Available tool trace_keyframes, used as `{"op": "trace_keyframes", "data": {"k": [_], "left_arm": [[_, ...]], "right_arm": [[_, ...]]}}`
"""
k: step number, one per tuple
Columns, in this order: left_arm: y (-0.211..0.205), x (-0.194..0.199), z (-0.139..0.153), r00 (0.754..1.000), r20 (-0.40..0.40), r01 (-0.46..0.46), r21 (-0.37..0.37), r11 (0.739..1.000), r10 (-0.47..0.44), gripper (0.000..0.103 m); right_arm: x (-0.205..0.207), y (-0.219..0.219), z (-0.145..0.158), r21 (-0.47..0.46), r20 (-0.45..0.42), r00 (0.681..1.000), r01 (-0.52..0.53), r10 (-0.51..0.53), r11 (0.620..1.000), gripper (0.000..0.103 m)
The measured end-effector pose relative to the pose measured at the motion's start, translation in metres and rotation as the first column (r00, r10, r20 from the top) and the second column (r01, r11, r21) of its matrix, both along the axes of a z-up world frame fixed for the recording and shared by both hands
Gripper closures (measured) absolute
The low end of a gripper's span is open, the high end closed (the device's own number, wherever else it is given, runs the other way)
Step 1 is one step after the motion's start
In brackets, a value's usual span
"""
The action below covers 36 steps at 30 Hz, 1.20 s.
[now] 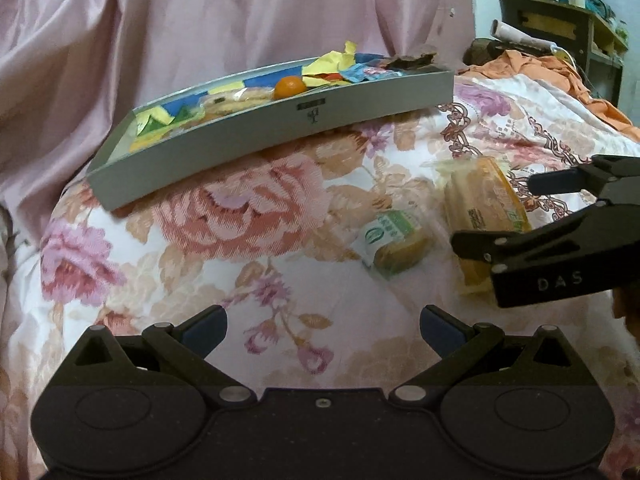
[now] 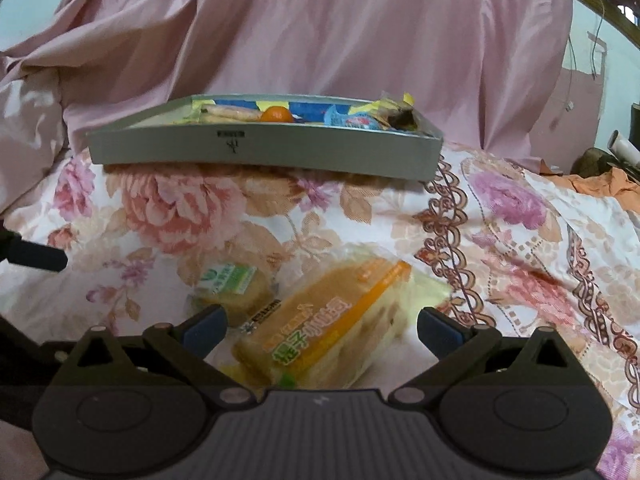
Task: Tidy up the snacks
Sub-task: 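Grasp the wrapped round cake with the left tool while the right tool grasps the bread pack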
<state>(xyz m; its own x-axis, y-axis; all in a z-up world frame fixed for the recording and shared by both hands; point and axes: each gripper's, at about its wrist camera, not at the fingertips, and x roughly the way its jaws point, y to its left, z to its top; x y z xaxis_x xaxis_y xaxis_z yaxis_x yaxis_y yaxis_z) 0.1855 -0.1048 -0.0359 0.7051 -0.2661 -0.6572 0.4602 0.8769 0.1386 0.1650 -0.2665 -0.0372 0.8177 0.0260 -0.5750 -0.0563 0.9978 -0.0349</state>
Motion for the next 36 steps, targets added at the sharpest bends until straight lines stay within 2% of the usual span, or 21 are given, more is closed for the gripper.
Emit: {"op": "trace_keyframes", "data": {"k": [6,10,14,17,21,26,30,34,36], "left_arm": [[-0.001,0.004,-0.001,1.0,0.01,0.014,-0.011,1.0,-0.014,0.001],[-0.005,0.009,-0.003,0.999,0.011,0.039,-0.015,0.999,-0.038,0.001],[-0.012,0.017,-0.002,0.992,0.026,0.126,-0.026,0.992,-0.126,0.001],[-0.017,0.026,-0.001,0.975,0.038,0.218,-0.015,0.976,-0.217,0.001],[-0.026,0.04,0.0,0.944,0.024,0.328,0.02,0.944,-0.328,0.001],[-0.038,0.051,-0.005,0.902,0.034,0.424,0.129,0.897,-0.431,0.001],[-0.046,0.053,-0.011,0.873,0.046,0.47,0.195,0.861,-0.486,0.001],[-0.061,0.051,-0.021,0.825,0.06,0.521,0.305,0.797,-0.562,0.001],[-0.065,0.052,-0.022,0.813,0.07,0.532,0.316,0.785,-0.579,0.001]], "right_arm": [[-0.009,-0.021,0.004,0.064,-0.097,0.993,0.078,-0.072,0.995,0.0],[-0.015,-0.026,0.009,0.047,-0.088,0.992,0.098,-0.094,0.994,0.0],[-0.014,-0.024,0.007,0.038,-0.089,0.993,0.086,-0.083,0.996,0.0],[-0.013,-0.02,0.002,0.033,-0.095,0.993,0.079,-0.076,0.996,0.0],[-0.012,-0.019,0.002,0.002,-0.064,0.994,0.087,-0.087,0.996,0.0],[-0.014,-0.018,0.009,-0.071,-0.014,0.996,0.09,-0.091,0.993,0.002],[-0.011,-0.02,0.007,-0.022,-0.043,0.997,0.066,-0.067,0.998,0.011],[-0.008,-0.02,0.002,0.009,-0.068,0.996,0.052,-0.052,0.999,0.013],[-0.009,-0.02,0.002,0.009,-0.066,0.996,0.054,-0.053,0.999,0.013]]}}
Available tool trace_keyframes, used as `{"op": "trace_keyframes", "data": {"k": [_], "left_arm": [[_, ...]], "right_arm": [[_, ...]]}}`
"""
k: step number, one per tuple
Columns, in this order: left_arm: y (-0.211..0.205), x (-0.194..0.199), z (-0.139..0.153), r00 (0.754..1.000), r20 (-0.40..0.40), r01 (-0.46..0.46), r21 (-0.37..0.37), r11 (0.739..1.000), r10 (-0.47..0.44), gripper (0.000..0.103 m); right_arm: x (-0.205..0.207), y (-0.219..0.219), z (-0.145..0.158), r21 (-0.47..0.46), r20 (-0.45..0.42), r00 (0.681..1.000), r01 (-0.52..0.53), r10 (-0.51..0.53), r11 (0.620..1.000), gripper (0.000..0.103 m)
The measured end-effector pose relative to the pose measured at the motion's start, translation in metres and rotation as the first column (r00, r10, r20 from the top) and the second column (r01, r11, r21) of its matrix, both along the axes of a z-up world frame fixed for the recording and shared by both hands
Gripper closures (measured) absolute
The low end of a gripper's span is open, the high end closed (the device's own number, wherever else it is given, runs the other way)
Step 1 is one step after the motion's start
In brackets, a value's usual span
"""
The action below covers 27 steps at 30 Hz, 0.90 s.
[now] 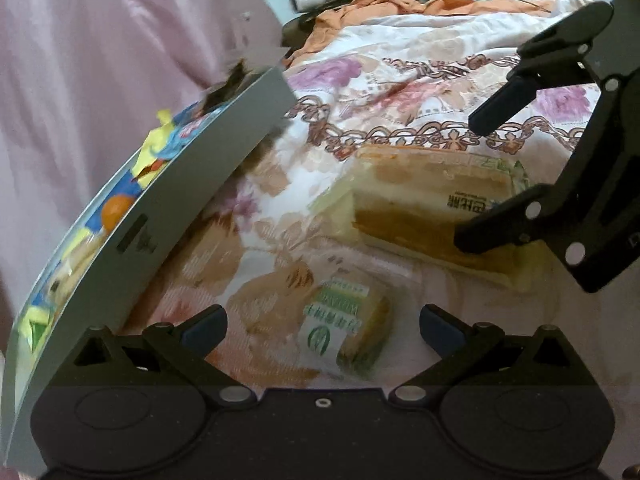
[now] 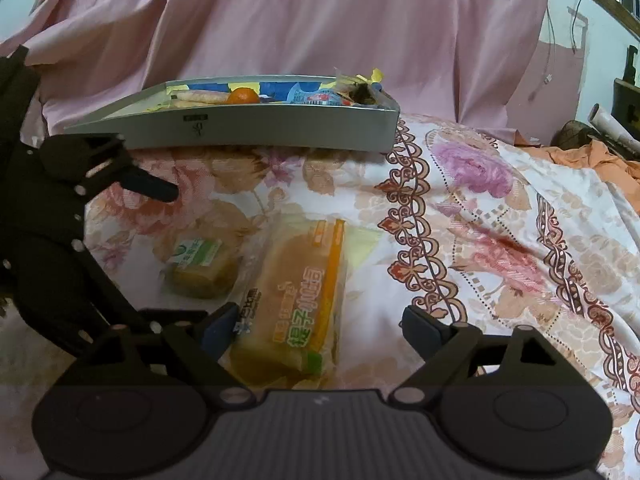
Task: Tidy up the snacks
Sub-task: 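Grasp the wrapped round cake with the left tool while the right tool grasps the bread pack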
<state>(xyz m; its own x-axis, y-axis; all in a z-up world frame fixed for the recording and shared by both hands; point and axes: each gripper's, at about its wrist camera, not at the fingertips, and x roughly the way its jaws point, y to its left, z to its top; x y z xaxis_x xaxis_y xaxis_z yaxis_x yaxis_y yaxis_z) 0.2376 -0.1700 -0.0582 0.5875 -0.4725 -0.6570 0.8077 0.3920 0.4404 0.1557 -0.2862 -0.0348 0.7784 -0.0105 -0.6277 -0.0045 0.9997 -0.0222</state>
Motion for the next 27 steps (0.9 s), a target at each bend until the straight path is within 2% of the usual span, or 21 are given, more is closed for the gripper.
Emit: {"op": "trace_keyframes", "data": {"k": [1,4,7,9,14,19,23,25,27], "left_arm": [[-0.001,0.001,0.0,1.0,-0.003,0.001,-0.005,1.0,-0.001,0.001],[-0.003,0.005,0.003,0.998,-0.054,0.009,-0.026,1.0,-0.01,0.01],[-0.006,0.006,0.006,0.996,-0.085,0.032,-0.014,0.999,-0.033,0.017],[-0.007,0.007,0.007,0.992,-0.118,0.043,-0.01,0.999,-0.043,0.027],[0.001,0.008,0.008,0.982,-0.186,0.007,-0.043,0.999,-0.015,0.03],[0.011,0.003,0.008,0.966,-0.248,-0.106,-0.095,0.99,0.08,0.031],[0.018,-0.005,0.008,0.929,-0.294,-0.268,-0.108,0.957,0.227,0.035],[0.022,-0.009,0.009,0.893,-0.317,-0.365,-0.095,0.926,0.32,0.035],[0.028,-0.011,0.008,0.841,-0.366,-0.452,-0.074,0.889,0.397,0.04]], "right_arm": [[0.0,0.0,0.0,0.001,0.001,1.0,0.0,0.0,1.0,0.013],[0.0,-0.001,-0.002,0.018,-0.004,1.0,0.002,-0.002,1.0,0.013],[0.001,-0.004,-0.003,0.051,-0.018,1.0,0.008,-0.007,0.999,0.013],[0.002,-0.006,-0.004,0.071,-0.027,1.0,0.012,-0.01,0.997,0.013],[0.003,-0.005,-0.004,0.07,-0.031,0.999,0.01,-0.008,0.997,0.013],[0.004,-0.004,-0.004,0.074,-0.035,0.999,0.013,-0.01,0.997,0.014],[0.006,-0.004,-0.005,0.081,-0.044,0.999,0.006,-0.002,0.997,0.015],[0.008,-0.004,-0.006,0.094,-0.051,0.999,0.005,0.0,0.996,0.015],[0.009,-0.005,-0.009,0.102,-0.057,0.998,0.005,0.001,0.995,0.015]]}}
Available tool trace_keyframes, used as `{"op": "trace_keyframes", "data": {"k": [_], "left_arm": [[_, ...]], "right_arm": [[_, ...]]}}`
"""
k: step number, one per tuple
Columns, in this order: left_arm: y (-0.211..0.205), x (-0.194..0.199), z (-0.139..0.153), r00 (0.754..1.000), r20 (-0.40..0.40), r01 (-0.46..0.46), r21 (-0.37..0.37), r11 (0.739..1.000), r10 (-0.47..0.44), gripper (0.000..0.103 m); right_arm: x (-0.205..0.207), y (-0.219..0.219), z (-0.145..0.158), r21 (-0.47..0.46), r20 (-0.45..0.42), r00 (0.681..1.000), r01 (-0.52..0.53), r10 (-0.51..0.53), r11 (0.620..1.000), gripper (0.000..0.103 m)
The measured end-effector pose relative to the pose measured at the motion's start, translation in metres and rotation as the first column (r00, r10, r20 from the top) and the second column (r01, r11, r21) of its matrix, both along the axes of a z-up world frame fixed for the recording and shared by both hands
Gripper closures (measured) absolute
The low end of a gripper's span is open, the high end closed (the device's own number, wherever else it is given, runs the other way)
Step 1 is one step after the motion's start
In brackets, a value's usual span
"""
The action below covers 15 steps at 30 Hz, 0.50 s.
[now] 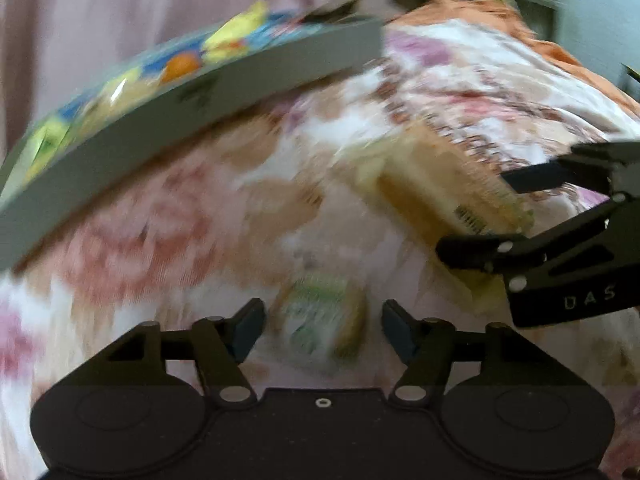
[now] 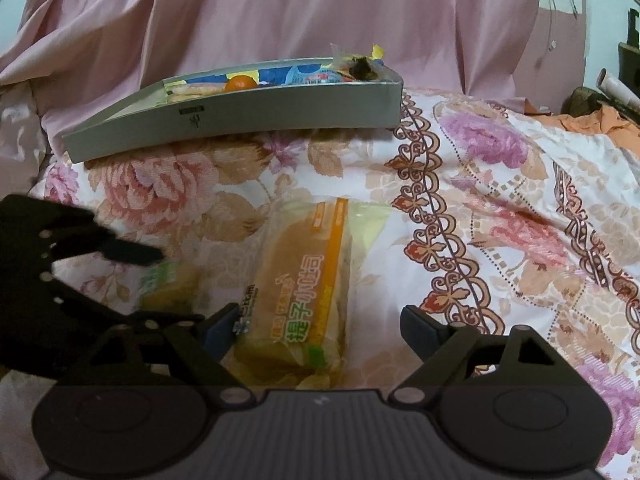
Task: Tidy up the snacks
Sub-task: 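Grasp the wrapped round cake with the left tool while the right tool grasps the bread pack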
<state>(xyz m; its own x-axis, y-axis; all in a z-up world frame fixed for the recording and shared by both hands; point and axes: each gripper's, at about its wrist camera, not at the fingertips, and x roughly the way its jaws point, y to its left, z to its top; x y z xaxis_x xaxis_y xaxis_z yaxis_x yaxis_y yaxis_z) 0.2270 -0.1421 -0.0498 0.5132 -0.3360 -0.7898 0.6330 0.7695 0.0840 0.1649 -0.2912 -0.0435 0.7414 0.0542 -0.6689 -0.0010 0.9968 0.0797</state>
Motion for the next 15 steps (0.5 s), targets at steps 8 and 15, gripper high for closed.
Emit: {"op": "trace_keyframes", "data": {"k": [8,15], "left_arm": [[0.016,-0.007,-0.001,0.993,-0.047,-0.107,-0.017,0.994,0.106,0.037],[0.018,0.003,-0.002,0.994,-0.039,-0.105,-0.034,0.994,0.104,0.036]], "right_arm": [[0.004,0.004,-0.009,0.013,-0.01,1.0,-0.023,0.023,1.0,0.015],[0.002,0.01,-0.013,-0.042,0.032,0.997,-0.063,0.064,0.997,0.018]]}}
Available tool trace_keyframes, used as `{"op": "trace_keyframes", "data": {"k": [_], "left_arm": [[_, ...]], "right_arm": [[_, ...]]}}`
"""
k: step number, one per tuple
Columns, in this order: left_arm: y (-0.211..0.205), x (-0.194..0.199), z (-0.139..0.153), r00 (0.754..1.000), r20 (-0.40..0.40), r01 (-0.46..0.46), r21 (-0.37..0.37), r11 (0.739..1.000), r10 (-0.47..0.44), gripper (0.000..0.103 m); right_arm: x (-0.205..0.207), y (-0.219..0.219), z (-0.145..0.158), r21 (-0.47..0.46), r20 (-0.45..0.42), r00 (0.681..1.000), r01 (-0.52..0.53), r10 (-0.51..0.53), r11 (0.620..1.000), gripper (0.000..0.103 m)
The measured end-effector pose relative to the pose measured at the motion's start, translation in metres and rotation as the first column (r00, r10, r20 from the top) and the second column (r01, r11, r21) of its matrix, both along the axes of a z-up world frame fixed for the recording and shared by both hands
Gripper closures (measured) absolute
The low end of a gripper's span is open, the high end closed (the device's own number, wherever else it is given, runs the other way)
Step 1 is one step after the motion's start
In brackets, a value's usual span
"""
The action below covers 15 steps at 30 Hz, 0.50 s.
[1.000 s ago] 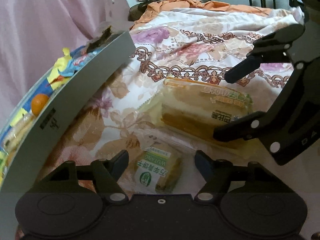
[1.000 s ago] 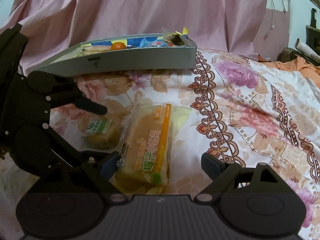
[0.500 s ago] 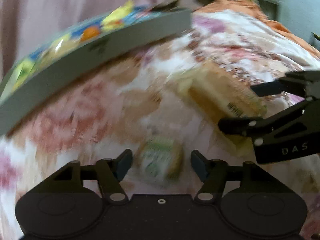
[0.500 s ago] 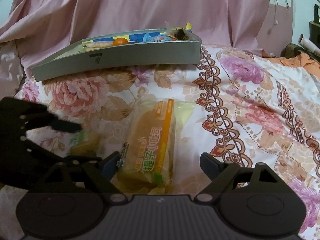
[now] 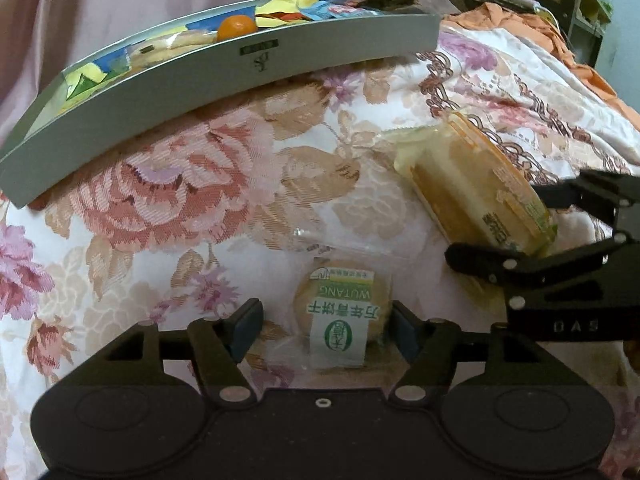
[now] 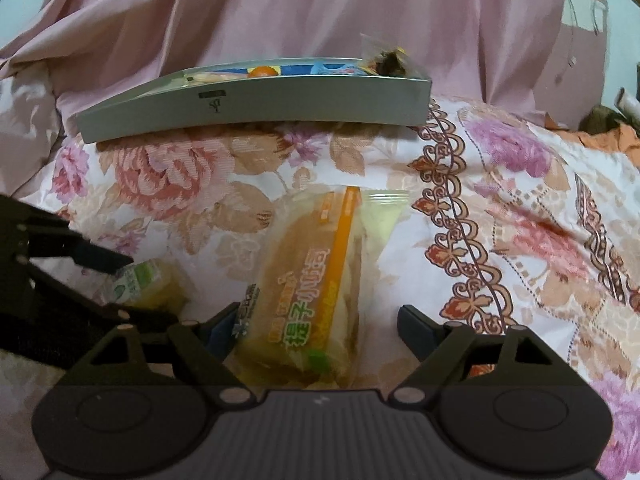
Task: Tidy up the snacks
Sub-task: 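Grasp the wrapped round cake with the left tool while the right tool grasps the bread pack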
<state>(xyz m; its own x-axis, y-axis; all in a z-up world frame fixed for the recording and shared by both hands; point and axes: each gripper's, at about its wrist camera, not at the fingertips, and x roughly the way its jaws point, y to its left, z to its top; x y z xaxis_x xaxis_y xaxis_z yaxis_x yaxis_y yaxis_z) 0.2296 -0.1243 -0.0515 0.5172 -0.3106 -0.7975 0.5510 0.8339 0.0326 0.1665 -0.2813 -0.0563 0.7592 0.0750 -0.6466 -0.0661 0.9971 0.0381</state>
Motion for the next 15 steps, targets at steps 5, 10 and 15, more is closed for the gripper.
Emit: {"op": "trace_keyframes", "data": {"k": [5,10,15], "left_arm": [[0.005,-0.009,0.001,0.999,0.01,-0.041,-0.005,0.999,0.041,0.044],[0.013,-0.021,0.002,0.992,-0.014,-0.13,-0.024,0.991,0.129,0.049],[0.026,-0.036,0.004,0.969,-0.064,-0.243,-0.047,0.969,0.24,0.05]], "right_arm": [[-0.002,0.006,0.003,0.0,-0.003,0.999,-0.045,0.045,0.999,0.035],[-0.008,0.01,0.006,-0.024,0.002,0.998,-0.055,0.055,0.998,0.042],[-0.015,0.014,0.008,-0.037,-0.012,0.998,-0.06,0.06,0.997,0.045]]}}
